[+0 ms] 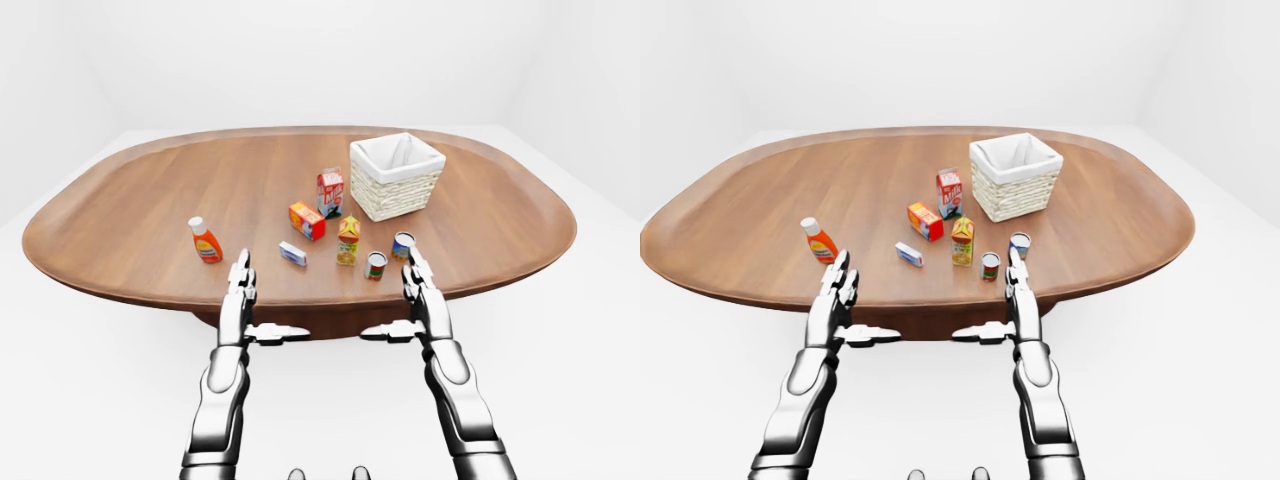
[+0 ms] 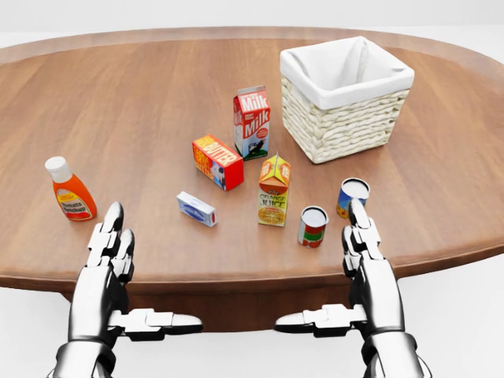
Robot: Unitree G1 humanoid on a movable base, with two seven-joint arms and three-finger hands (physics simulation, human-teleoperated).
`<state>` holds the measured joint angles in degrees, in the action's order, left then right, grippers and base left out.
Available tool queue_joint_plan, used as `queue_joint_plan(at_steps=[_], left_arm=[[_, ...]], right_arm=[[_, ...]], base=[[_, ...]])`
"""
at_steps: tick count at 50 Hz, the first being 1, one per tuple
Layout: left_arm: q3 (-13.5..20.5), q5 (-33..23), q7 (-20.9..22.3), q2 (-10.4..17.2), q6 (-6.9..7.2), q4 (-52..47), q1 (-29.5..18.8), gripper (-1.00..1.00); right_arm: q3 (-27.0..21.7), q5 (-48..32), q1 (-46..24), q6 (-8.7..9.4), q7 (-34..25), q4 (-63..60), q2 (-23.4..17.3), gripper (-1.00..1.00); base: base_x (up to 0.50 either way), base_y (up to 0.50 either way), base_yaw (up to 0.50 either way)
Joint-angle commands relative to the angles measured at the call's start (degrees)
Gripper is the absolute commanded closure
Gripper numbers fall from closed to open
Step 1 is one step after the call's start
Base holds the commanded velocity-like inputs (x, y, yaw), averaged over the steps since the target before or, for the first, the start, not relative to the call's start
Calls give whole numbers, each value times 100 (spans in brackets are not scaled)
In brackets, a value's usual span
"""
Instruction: Pick up the alphabet soup and the tomato sauce, and put them in the basket.
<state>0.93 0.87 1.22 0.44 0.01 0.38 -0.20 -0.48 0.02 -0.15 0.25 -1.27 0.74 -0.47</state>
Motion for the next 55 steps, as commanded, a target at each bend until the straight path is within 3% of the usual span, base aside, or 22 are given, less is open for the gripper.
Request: queue_joint_plan(at_steps=[1, 7, 11, 13, 14, 16, 18, 23, 29, 55], left_arm=[[146, 210, 256, 64, 15, 12, 28, -100], [123, 172, 265, 69, -2, -2, 38, -100], [95, 53, 232, 70, -84, -52, 61, -100], [63, -63, 211, 76, -199, -146, 107, -100], [39, -192, 153, 77, -349, -307, 181, -100], [7, -346, 89, 60, -500, -579, 288, -100], [21, -441, -15, 34, -501, -761, 355, -100], [-136, -952, -332, -38, -501, -2275, 705, -100], [-254, -1399, -476, -49, -501, -3140, 901, -100], [-390, -1410, -384, -44, -501, -3100, 916, -100]], right_arm=[[-55, -49, -20, 31, -245, 170, -61, -100], [-59, -65, 8, 22, -258, 124, -54, -100], [-33, -170, 74, -211, -208, -67, -53, -100], [-28, -217, 138, -262, -166, -247, -43, -100], [-35, -257, 202, -444, -116, -416, -37, -100], [-29, -315, 296, -525, -66, -664, -30, -100], [-26, -367, 351, -525, -34, -846, -28, -100], [-54, -516, 570, -525, 110, -1636, -9, -100], [-76, -524, 787, -525, 186, -2340, 38, -100], [-58, -609, 841, -525, 167, -2507, 42, -100]], base=[[0, 0, 0], [0, 0, 0], [0, 0, 0], [0, 0, 0], [0, 0, 0], [0, 0, 0], [0, 0, 0], [0, 0, 0], [0, 0, 0], [0, 0, 0]])
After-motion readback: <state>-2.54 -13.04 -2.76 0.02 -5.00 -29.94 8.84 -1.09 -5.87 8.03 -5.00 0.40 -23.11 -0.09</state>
